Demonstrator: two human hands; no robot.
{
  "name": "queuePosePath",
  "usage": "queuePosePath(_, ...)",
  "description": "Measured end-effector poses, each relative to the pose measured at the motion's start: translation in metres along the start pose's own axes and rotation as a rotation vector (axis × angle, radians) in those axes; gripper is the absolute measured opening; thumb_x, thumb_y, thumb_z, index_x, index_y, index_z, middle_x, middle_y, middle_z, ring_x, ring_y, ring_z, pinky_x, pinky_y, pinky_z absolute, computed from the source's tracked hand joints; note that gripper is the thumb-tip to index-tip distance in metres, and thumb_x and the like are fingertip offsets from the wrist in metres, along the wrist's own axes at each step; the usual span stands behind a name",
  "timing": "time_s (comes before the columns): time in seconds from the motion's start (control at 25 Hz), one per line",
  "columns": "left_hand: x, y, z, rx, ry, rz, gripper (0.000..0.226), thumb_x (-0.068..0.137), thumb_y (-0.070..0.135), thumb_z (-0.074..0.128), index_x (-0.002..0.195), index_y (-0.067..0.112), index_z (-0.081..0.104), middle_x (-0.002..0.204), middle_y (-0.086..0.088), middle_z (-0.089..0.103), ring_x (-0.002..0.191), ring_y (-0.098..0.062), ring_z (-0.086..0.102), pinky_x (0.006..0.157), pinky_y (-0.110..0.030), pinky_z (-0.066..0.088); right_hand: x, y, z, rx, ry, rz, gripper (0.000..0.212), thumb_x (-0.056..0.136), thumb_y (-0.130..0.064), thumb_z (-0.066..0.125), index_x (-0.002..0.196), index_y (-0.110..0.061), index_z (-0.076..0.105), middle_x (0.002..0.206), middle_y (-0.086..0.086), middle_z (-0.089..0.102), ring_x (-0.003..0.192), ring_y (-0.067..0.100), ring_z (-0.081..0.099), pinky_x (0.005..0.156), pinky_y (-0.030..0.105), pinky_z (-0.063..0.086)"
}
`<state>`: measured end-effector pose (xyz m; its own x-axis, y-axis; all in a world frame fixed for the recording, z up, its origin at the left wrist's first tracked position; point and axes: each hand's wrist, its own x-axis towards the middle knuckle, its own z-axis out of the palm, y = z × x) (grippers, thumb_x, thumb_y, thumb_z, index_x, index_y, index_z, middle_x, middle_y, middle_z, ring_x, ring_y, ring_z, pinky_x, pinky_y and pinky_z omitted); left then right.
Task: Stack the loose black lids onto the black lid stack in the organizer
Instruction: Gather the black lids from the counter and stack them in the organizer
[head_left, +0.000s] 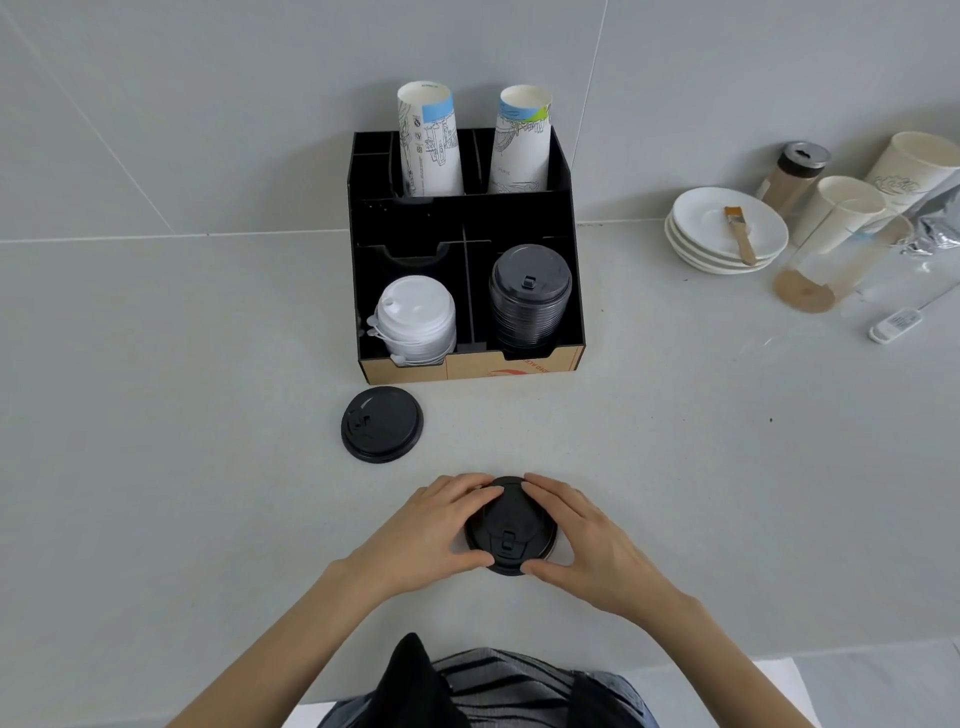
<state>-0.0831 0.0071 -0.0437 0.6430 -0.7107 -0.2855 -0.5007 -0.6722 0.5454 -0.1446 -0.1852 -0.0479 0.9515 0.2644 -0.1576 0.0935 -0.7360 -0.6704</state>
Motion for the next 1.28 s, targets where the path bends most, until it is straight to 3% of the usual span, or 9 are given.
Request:
queuePosePath(0.16, 0.0, -0.001, -0.006, -0.078, 0.082, -0.002, 0.062, 0.082, 0.04, 0.056, 0.135, 0.026, 0.026, 0.146, 0.008, 0.026, 0.132, -0.009, 0.023, 0.109, -0.025, 0.02, 0.004, 0.0, -0.005, 0.067, 0.067, -0.004, 0.062, 0.08, -0.03, 0.064, 0.133, -0.021, 0.033, 0.135, -0.019, 0.025, 0.125, -0.001, 0.031, 0.103, 0.01, 0.025)
queuePosePath(0.32, 0.004, 0.001, -0.017, -0.231, 0.212, -0.026, 0.056, 0.08, 0.036, 0.06, 0.13, 0.025, 0.036, 0.133, 0.016, 0.033, 0.127, -0.004, 0.032, 0.106, -0.019, 0.023, 0.012, -0.003, -0.016, 0.135, 0.164, 0.01, 0.058, 0.077, -0.027, 0.068, 0.128, -0.02, 0.042, 0.133, -0.018, 0.032, 0.121, -0.004, 0.033, 0.096, -0.007, 0.02)
queuePosePath(0.52, 0.011, 0.009, -0.038, -0.303, 0.384, -0.026, 0.057, 0.071, 0.042, 0.057, 0.123, 0.025, 0.046, 0.124, 0.019, 0.039, 0.119, -0.001, 0.038, 0.102, -0.018, 0.026, 0.026, -0.009, -0.036, 0.156, 0.273, -0.01, 0.056, 0.073, -0.024, 0.072, 0.123, -0.019, 0.048, 0.131, -0.013, 0.04, 0.118, -0.007, 0.035, 0.095, -0.007, 0.021)
queuePosePath(0.64, 0.018, 0.014, -0.052, -0.334, 0.469, -0.013, 0.052, 0.073, 0.036, 0.066, 0.121, 0.023, 0.049, 0.123, 0.017, 0.044, 0.114, -0.004, 0.044, 0.099, -0.019, 0.034, 0.036, -0.011, -0.047, 0.2, 0.356, -0.027, 0.05, 0.073, -0.02, 0.072, 0.118, -0.017, 0.052, 0.127, -0.008, 0.046, 0.116, -0.006, 0.04, 0.097, -0.001, 0.028)
queuePosePath(0.76, 0.028, 0.017, -0.068, -0.347, 0.507, -0.015, 0.049, 0.075, 0.024, 0.068, 0.121, 0.021, 0.05, 0.119, 0.019, 0.045, 0.101, -0.001, 0.05, 0.088, -0.002, 0.034, 0.046, -0.015, -0.059, 0.226, 0.409, -0.039, 0.047, 0.073, -0.02, 0.071, 0.117, -0.019, 0.053, 0.122, -0.018, 0.046, 0.111, -0.015, 0.041, 0.096, 0.0, 0.031)
queuePosePath(0.84, 0.035, 0.017, -0.077, -0.33, 0.526, 0.003, 0.049, 0.076, 0.025, 0.067, 0.122, 0.021, 0.049, 0.126, 0.013, 0.048, 0.11, -0.003, 0.048, 0.093, -0.007, 0.034, 0.053, -0.018, -0.068, 0.216, 0.434, -0.036, 0.048, 0.073, -0.019, 0.071, 0.117, -0.019, 0.053, 0.123, -0.017, 0.045, 0.111, -0.01, 0.043, 0.095, -0.001, 0.03)
queuePosePath(0.96, 0.046, 0.019, -0.09, -0.326, 0.535, -0.01, 0.05, 0.078, 0.024, 0.065, 0.124, 0.02, 0.047, 0.137, 0.002, 0.048, 0.121, -0.007, 0.043, 0.105, -0.026, 0.034, 0.066, -0.02, -0.083, 0.18, 0.463, -0.043, 0.048, 0.074, -0.019, 0.071, 0.118, -0.017, 0.053, 0.125, -0.013, 0.045, 0.114, 0.002, 0.046, 0.094, -0.003, 0.029)
queuePosePath(1.16, 0.062, 0.022, -0.114, -0.295, 0.543, -0.02, 0.05, 0.08, 0.022, 0.063, 0.126, 0.017, 0.044, 0.14, -0.001, 0.043, 0.123, -0.004, 0.036, 0.099, -0.01, 0.023, 0.088, -0.022, -0.104, 0.15, 0.489, -0.058, 0.048, 0.074, -0.019, 0.07, 0.119, -0.015, 0.052, 0.132, -0.001, 0.049, 0.116, 0.007, 0.046, 0.093, -0.004, 0.029)
queuePosePath(1.28, 0.075, 0.021, -0.126, -0.282, 0.517, -0.021, 0.053, 0.08, 0.022, 0.063, 0.128, 0.016, 0.041, 0.144, -0.004, 0.038, 0.13, -0.012, 0.035, 0.107, -0.023, 0.027, 0.101, -0.021, -0.115, 0.12, 0.503, -0.058, 0.049, 0.075, -0.019, 0.07, 0.12, -0.014, 0.052, 0.134, 0.002, 0.049, 0.118, 0.012, 0.048, 0.096, 0.004, 0.033)
